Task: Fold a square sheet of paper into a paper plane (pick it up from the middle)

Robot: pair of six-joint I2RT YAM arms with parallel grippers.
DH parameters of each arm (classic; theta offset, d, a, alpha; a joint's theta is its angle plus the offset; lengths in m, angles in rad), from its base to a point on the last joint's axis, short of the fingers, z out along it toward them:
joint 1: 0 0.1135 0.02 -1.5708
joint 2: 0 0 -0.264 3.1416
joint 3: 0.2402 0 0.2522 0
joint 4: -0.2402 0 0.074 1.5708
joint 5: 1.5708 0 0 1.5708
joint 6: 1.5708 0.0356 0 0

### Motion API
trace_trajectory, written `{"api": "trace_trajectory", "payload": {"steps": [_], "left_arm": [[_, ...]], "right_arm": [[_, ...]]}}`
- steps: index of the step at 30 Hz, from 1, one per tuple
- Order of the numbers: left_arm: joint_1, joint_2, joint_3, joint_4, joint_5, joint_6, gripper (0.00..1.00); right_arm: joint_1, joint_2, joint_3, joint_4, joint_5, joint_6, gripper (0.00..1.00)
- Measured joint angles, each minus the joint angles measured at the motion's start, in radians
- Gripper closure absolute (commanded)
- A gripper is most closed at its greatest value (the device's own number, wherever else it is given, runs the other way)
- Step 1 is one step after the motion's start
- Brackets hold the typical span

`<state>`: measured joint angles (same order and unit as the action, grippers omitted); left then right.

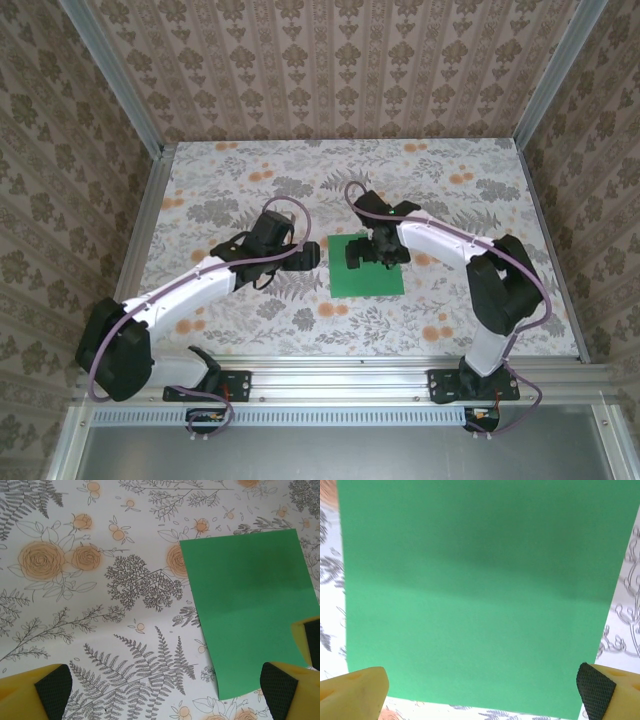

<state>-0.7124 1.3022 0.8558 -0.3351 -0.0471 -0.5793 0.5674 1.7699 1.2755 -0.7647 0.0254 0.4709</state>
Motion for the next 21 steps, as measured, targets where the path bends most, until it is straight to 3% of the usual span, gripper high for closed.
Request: {"api": "trace_trajectory", "payload": {"steps": [8,21], "left_arm": [[0.116,0.0,-0.04,0.048,0.101,-0.037,0.0],[0.138,0.0,-0.066,0.079,0.179,-0.05,0.0]], "right_arm": [[0.011,0.157,0.126,-0.069,0.039,0.017,0.0],[0.016,0.269,0.197,-0.119,0.051,0.055,0.0]]}}
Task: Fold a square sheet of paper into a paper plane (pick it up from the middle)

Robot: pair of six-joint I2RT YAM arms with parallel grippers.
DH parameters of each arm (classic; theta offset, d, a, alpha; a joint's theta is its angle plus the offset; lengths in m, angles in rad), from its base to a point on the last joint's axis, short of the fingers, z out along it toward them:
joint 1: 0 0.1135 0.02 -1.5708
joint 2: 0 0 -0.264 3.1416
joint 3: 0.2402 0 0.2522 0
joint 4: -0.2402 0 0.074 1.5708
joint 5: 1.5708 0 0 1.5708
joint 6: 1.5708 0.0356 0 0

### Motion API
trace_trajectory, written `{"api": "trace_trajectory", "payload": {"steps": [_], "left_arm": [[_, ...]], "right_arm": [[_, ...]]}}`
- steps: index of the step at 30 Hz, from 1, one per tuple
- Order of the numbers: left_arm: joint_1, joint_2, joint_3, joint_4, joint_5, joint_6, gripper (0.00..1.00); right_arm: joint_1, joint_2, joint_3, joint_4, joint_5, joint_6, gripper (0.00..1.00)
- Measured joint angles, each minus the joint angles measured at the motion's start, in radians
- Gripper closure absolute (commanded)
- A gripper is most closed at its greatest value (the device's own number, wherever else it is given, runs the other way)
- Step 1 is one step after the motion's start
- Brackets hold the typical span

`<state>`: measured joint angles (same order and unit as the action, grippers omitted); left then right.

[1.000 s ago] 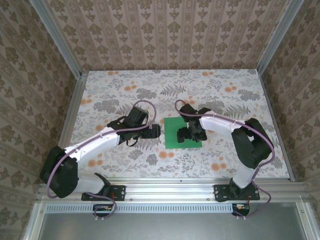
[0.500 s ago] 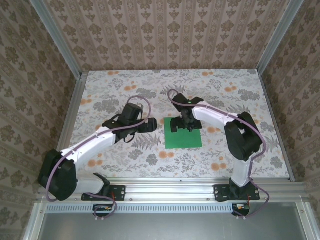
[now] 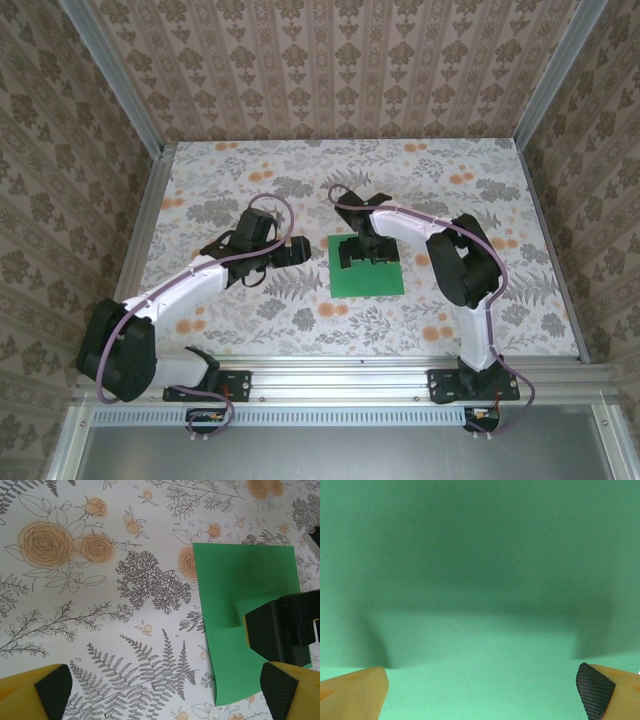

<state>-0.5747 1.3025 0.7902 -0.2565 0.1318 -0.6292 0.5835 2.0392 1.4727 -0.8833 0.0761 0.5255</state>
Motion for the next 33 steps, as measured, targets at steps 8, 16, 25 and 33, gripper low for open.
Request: {"api": "trace_trajectory", "payload": {"steps": [8,16,25,33], "left_arm": [[0.0,0.006,0.0,0.004,0.027,0.0,0.0],[0.0,0.011,0.0,0.003,0.034,0.0,0.0],[0.0,0.011,0.0,0.004,0.041,0.0,0.0],[0.0,0.018,0.0,0.003,0.044,0.001,0.0]], "right_arm": [[0.016,0.038,0.043,-0.019,0.0,0.006,0.0],[0.016,0.04,0.066,-0.026,0.008,0.011,0.0],[0.013,0.068,0.068,-0.023,-0.015,0.021,0.0],[0.01,0.067,0.063,-0.013,-0.031,0.021,0.07]]}}
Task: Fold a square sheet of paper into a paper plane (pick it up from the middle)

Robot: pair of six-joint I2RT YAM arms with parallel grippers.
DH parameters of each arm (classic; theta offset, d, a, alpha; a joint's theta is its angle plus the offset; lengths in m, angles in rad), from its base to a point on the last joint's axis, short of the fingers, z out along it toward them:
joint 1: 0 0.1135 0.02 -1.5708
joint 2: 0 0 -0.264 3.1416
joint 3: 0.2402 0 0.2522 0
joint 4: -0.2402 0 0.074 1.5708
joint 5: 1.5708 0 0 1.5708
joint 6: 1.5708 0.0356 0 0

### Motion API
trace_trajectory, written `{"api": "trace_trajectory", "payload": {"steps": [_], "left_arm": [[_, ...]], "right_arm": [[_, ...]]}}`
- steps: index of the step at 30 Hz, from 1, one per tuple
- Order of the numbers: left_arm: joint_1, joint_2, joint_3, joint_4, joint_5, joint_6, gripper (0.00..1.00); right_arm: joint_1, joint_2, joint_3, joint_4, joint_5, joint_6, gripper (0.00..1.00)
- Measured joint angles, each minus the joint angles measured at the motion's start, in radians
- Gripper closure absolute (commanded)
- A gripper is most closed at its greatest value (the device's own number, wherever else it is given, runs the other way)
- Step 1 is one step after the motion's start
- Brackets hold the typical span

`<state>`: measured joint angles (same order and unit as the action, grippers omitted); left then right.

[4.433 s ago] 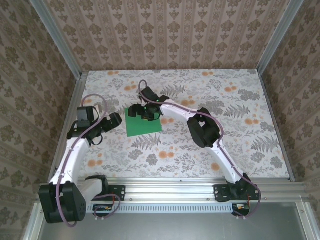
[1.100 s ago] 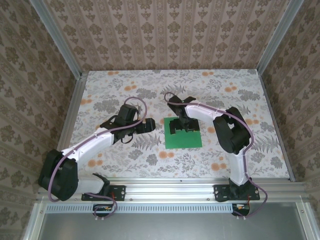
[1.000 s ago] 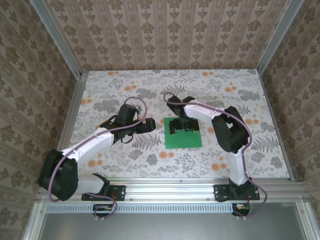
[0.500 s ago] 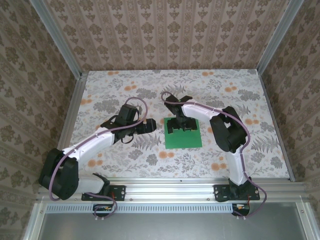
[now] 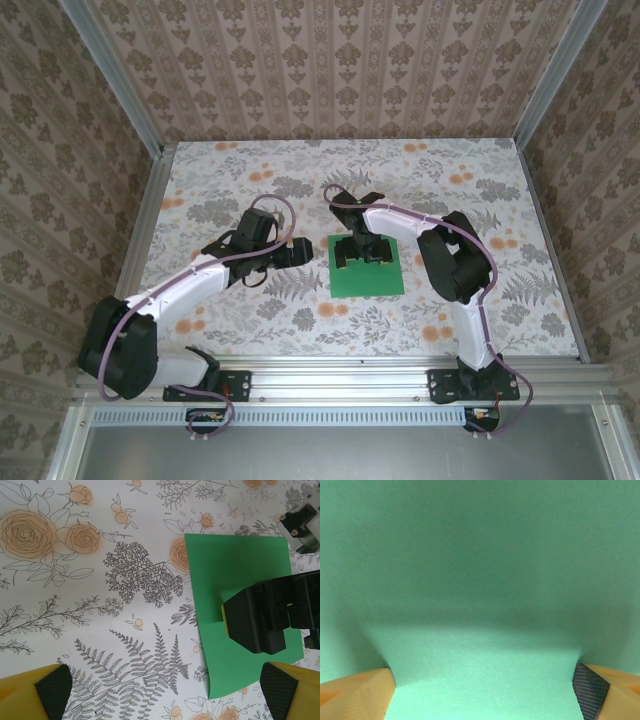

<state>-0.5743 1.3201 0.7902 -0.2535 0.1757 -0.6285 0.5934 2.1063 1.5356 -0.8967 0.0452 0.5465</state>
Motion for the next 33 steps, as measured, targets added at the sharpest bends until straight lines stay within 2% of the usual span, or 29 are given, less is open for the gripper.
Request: {"api": "trace_trajectory", "payload": {"steps": [5,12,19,33], "left_arm": [[0.0,0.009,0.0,-0.001,0.004,0.0,0.0],[-0.002,0.009,0.0,-0.002,0.005,0.0,0.0],[-0.013,0.009,0.0,-0.003,0.005,0.0,0.0],[-0.028,0.009,0.004,-0.019,0.004,0.0,0.0]], "right_arm": [[-0.006,-0.006,-0.009,0.01,-0.005,-0.001,0.08],[-0.013,-0.017,-0.031,0.032,-0.012,-0.005,0.02],[-0.019,-0.026,-0.051,0.053,-0.024,-0.012,0.03],[-0.024,-0.049,-0.081,0.076,-0.023,-0.02,0.18]]}}
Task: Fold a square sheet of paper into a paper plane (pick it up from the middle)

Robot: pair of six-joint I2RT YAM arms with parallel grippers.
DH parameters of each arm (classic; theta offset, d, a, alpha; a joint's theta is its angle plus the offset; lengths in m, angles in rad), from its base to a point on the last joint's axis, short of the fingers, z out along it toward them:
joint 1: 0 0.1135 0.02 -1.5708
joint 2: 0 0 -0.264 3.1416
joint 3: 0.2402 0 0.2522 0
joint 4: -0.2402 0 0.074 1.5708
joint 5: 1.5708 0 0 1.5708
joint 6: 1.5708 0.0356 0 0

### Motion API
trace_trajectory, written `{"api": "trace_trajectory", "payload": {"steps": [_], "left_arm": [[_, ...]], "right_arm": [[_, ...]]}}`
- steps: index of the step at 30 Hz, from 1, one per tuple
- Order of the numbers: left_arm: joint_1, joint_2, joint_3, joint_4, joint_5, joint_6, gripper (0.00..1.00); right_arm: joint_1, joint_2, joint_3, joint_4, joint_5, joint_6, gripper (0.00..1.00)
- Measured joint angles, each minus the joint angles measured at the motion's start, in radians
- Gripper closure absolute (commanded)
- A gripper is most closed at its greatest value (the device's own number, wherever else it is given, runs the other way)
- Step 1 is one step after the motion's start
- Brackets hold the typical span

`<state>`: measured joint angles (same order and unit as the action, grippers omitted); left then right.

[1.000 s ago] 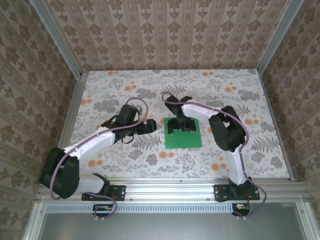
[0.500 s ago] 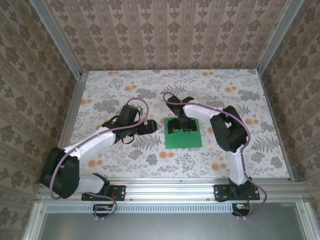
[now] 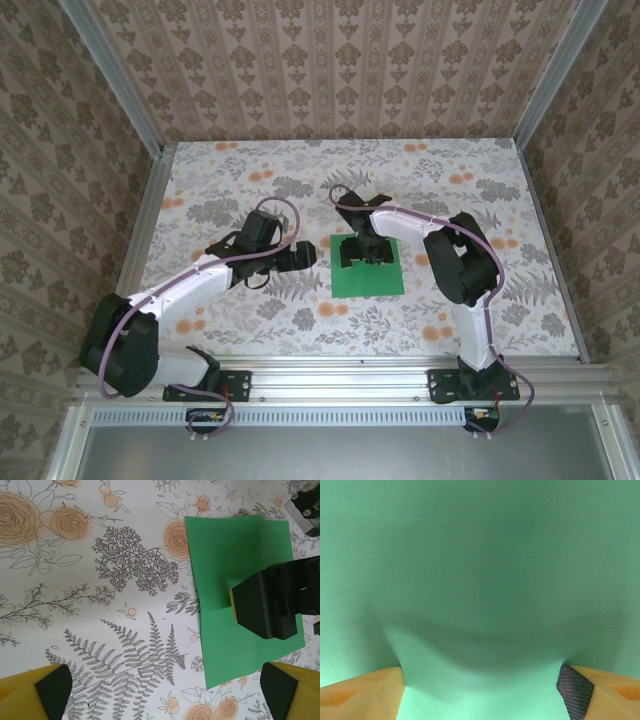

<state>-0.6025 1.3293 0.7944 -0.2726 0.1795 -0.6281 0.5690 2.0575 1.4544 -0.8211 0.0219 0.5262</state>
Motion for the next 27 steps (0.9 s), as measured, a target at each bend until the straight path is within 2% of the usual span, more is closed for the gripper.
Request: {"api": "trace_trajectory", "payload": {"steps": [8,11,15,18,27], "left_arm": [[0.0,0.0,0.005,-0.005,-0.019,0.003,0.0],[0.0,-0.003,0.005,-0.005,-0.023,0.005,0.0],[0.0,-0.026,0.005,-0.004,-0.023,0.008,0.0],[0.0,-0.049,0.002,-0.004,-0.022,0.011,0.0],[0.0,-0.106,-0.032,-0.011,-0.022,0.03,0.0]], "right_arm": [[-0.003,0.002,0.011,-0.022,0.002,-0.011,0.27],[-0.003,0.008,0.023,-0.04,0.004,-0.019,0.35],[-0.003,0.021,0.047,-0.07,0.004,-0.024,0.37],[-0.003,0.026,0.058,-0.089,0.005,-0.026,0.45],[-0.003,0.024,0.066,-0.129,0.005,-0.022,0.5]]}}
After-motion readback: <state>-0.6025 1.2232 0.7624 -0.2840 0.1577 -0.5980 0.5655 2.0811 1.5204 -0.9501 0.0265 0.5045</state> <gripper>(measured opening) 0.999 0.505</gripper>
